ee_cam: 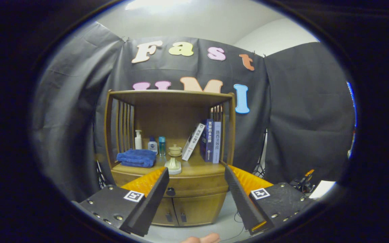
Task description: Pull open the drawer, take out the items inside it, and place them on the countertop above the cabinet.
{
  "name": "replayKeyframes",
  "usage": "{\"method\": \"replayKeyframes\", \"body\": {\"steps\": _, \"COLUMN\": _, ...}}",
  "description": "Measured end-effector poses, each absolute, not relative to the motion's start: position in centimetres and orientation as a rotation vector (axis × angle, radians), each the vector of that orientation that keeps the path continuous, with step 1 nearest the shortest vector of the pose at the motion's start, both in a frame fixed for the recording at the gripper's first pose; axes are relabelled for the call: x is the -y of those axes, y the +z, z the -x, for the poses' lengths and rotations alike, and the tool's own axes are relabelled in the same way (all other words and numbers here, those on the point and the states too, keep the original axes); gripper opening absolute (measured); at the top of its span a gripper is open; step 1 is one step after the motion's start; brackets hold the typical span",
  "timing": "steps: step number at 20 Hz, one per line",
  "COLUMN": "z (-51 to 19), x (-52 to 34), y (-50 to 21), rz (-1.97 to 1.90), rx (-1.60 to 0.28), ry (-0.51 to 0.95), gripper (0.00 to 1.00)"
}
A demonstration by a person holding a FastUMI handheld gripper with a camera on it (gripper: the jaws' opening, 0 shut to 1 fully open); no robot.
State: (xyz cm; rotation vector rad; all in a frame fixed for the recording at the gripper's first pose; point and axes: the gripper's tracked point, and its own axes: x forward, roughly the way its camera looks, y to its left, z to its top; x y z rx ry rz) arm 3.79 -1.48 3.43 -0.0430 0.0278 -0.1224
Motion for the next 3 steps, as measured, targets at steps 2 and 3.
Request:
{"method": "replayKeyframes", "body": {"steps": 2, "z": -3.51, "x": 1.96, "y": 2.75, "rz": 0.038, "rx": -0.042, "ry": -0.135, "gripper": 0.99}}
{"method": "replayKeyframes", "body": {"steps": 3, "z": -3.49, "x": 2.11, "y": 2.53, "rz": 0.035, "rx": -0.046, "ry": -0.14, "gripper": 0.99}}
